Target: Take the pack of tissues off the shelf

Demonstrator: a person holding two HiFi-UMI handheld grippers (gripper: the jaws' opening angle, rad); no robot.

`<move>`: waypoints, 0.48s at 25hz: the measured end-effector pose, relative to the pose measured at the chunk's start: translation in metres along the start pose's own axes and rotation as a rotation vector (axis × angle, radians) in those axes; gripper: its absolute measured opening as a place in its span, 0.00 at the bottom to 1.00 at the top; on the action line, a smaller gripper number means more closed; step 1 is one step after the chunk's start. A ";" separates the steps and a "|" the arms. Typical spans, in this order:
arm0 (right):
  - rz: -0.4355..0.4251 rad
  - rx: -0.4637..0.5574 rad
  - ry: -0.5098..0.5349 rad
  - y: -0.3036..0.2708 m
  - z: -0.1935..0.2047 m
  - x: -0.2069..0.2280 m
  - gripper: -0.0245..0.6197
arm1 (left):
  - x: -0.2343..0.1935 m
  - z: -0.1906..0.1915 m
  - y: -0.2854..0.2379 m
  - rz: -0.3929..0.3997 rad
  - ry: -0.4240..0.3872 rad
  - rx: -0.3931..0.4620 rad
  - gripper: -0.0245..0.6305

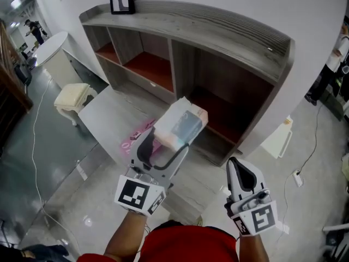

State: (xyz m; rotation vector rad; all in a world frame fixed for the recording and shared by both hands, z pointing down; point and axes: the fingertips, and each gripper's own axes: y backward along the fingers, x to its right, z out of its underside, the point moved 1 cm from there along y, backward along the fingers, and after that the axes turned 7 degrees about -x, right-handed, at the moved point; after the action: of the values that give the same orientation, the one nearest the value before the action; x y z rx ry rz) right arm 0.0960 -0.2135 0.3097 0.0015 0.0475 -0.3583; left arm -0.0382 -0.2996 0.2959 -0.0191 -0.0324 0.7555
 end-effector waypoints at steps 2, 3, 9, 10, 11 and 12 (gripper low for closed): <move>-0.023 0.001 0.000 -0.002 0.001 -0.005 0.05 | 0.001 0.003 0.013 -0.018 0.005 -0.001 0.59; -0.033 0.001 -0.001 -0.003 0.002 -0.008 0.05 | 0.002 0.004 0.020 -0.026 0.006 -0.003 0.59; -0.090 0.003 0.003 -0.006 0.001 -0.024 0.05 | 0.004 0.006 0.047 -0.065 0.008 -0.004 0.59; -0.095 0.001 0.003 -0.007 0.001 -0.026 0.05 | 0.004 0.006 0.050 -0.070 0.008 -0.004 0.59; -0.100 -0.001 0.004 -0.007 0.002 -0.027 0.05 | 0.003 0.006 0.053 -0.075 0.008 -0.003 0.59; -0.104 -0.002 0.005 -0.008 0.002 -0.029 0.05 | 0.002 0.005 0.055 -0.080 0.008 -0.002 0.59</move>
State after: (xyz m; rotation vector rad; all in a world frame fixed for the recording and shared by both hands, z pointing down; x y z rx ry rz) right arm 0.0665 -0.2112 0.3132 -0.0024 0.0528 -0.4624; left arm -0.0740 -0.2582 0.2994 -0.0224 -0.0261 0.6756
